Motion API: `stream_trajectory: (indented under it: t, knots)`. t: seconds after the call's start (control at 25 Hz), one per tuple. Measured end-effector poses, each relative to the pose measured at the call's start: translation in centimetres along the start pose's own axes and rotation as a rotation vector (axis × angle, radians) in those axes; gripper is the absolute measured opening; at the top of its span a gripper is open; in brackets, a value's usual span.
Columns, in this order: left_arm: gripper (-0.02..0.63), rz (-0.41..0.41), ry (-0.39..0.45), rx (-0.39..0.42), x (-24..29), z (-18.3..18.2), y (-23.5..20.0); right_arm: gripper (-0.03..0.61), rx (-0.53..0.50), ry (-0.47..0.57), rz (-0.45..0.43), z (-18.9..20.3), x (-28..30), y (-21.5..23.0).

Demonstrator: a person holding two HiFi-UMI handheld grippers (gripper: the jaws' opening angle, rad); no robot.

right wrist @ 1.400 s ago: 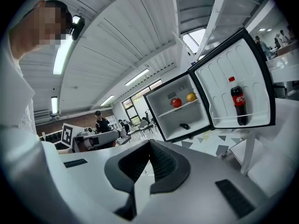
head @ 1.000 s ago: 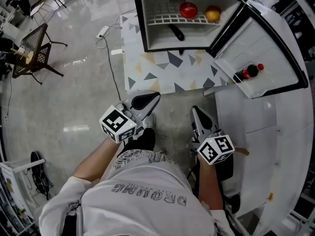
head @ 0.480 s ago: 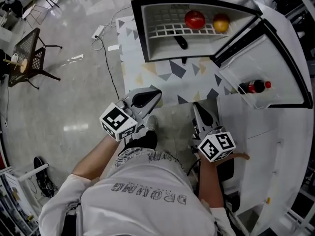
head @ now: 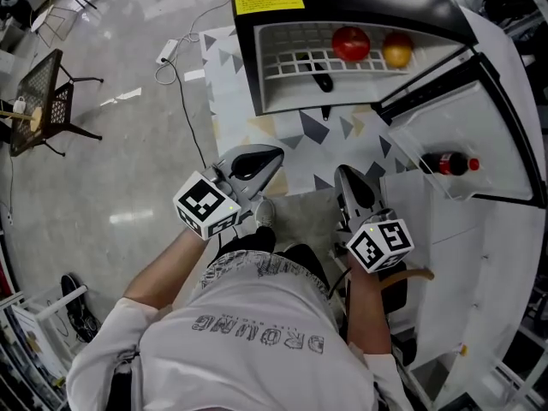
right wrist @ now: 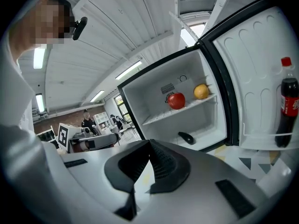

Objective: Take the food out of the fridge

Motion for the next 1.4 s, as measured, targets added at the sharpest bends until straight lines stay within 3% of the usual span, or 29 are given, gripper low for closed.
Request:
stream_trajectory:
  t: [0.4,1.16,1.4]
  knots:
    - [0.007,-0.042,-0.022,-0.012,2.1,0.3,-2.4,0.0,-0.016,-0.032,0.006,-0.3,4.3,4.1]
    - [0.006,-0.234,-0.054,-0.037,7.6,2.0,-4.1,0.002,-0.105,-0.118,-0.073,-0.3,14.4,14.0]
    - [0.008,-0.264,-0.047,-0.04,8.2,2.0,-4.2,0.061,-0.146,-0.136,-0.078,0.6,17.3,15.2]
Point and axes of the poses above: the fingertips, and each gripper's own axes: x forward along the fingers, y to its right, z out of its underside, the point moved 10 cm from there along -x, backward along the fingers, and after that the axes turned 6 degrees about y, right-handed, at the moved point
